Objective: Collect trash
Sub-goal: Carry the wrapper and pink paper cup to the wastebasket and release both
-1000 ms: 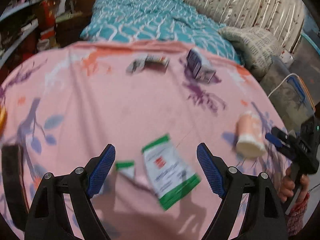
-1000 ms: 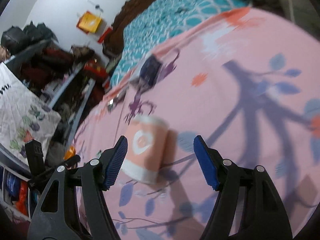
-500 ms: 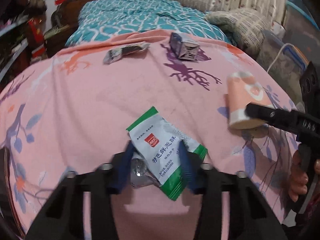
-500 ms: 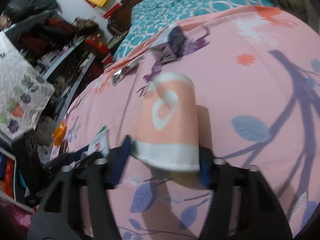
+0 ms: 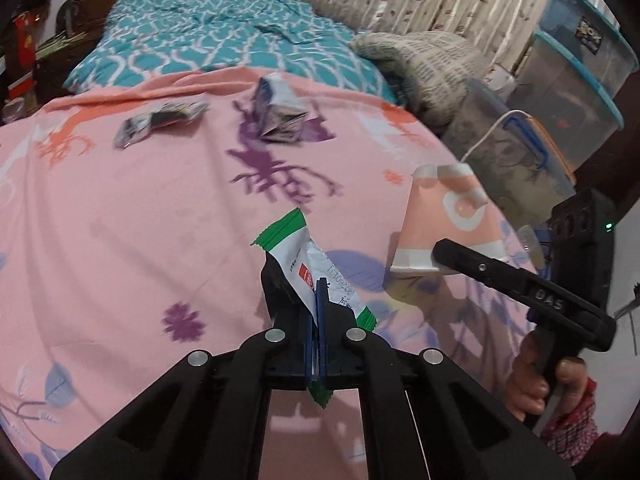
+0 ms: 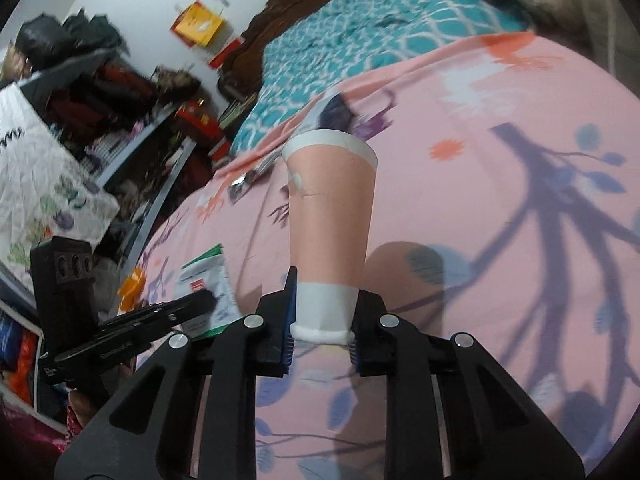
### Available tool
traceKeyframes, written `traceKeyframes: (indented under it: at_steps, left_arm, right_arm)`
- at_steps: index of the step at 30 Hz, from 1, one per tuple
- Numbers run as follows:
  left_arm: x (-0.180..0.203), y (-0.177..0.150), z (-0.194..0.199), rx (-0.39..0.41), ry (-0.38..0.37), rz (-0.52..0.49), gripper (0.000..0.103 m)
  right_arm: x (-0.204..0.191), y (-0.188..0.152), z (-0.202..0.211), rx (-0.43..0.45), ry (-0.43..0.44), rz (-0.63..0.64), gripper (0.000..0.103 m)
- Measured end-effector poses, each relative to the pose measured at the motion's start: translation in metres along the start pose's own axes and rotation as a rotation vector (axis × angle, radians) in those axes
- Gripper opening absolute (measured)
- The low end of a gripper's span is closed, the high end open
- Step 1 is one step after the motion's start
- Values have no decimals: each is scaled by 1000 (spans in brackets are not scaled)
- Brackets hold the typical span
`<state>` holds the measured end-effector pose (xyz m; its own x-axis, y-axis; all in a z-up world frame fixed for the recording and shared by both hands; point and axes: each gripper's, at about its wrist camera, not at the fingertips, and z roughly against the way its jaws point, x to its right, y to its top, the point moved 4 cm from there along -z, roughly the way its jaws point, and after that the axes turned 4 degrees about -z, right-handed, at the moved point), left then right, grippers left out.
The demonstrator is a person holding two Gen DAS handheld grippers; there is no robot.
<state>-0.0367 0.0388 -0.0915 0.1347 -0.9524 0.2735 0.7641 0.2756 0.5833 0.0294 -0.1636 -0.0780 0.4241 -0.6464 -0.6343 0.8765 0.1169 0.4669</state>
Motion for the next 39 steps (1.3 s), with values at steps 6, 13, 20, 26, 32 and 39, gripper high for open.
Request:
traceKeyframes:
  at_steps: [6, 13, 20, 26, 32, 39]
  left_arm:
    - [34, 9, -14, -24, -44, -60, 2]
    - [87, 25, -44, -73, -111, -161, 2]
    - [183, 67, -74, -64, -195, -343, 2]
    - [305, 114, -130, -52, -242, -524, 2]
    - [403, 140, -198, -36, -204, -688, 2]
    - [472, 130, -286, -106, -126, -850, 2]
  right_arm:
    - [36, 6, 31, 70, -52, -66, 24]
    - [90, 11, 82, 181, -125, -167, 24]
    - [162, 29, 180, 418, -276, -264, 24]
    - [234, 31, 258, 588, -490, -343, 24]
    - [284, 38, 274, 586, -618, -363, 24]
    - [323, 48, 264, 495, -612, -402, 36]
